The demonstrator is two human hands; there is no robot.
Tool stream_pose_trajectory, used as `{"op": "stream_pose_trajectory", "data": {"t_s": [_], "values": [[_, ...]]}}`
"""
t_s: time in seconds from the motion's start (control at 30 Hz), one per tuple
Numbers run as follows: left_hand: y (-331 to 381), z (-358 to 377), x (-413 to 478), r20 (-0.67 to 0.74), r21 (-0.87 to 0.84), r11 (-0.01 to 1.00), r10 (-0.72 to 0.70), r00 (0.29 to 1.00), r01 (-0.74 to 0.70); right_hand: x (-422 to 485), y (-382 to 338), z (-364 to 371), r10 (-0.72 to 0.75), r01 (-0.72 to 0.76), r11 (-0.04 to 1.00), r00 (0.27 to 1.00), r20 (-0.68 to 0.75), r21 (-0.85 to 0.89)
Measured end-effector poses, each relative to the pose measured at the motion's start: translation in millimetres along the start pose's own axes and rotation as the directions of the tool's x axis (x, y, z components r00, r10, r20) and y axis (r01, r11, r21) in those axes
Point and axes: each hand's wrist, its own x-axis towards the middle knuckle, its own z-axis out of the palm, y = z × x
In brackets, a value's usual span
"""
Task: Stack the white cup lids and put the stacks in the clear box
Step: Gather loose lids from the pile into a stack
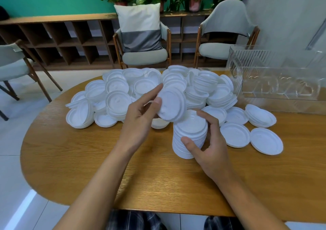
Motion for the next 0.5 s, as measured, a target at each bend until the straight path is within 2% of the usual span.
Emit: {"op": "stream_pose_trajectory", "data": {"t_s": [0.1,0.23,0.33,0.5], "values": [[4.5,10.4,7.1,0.112,0.106,0.993,0.037,0.993,-0.049,0.2,-1.5,-0.8,-0.026,0.025,0.999,1.0,0.011,0.023],[9.0,24.4,16.9,0.249,0.16,0.986,0.0,0.968,-0.041,0.1,1.5,-0.4,-0.017,0.017,1.0,1.0,0.022,0.024],[8.4,27.2,23.8,0.278,0.27,0.956,0.035,0.96,-0.113,0.8,1.2,0.3,-0.045,0.044,0.999,0.999,0.02,0.01],[10.3,28.8,12.3,0.254,0.353,0.925,0.047,0.966,-0.138,0.7,1.5,0.4,-0.035,0.035,0.999,0.999,0.017,-0.003]]}}
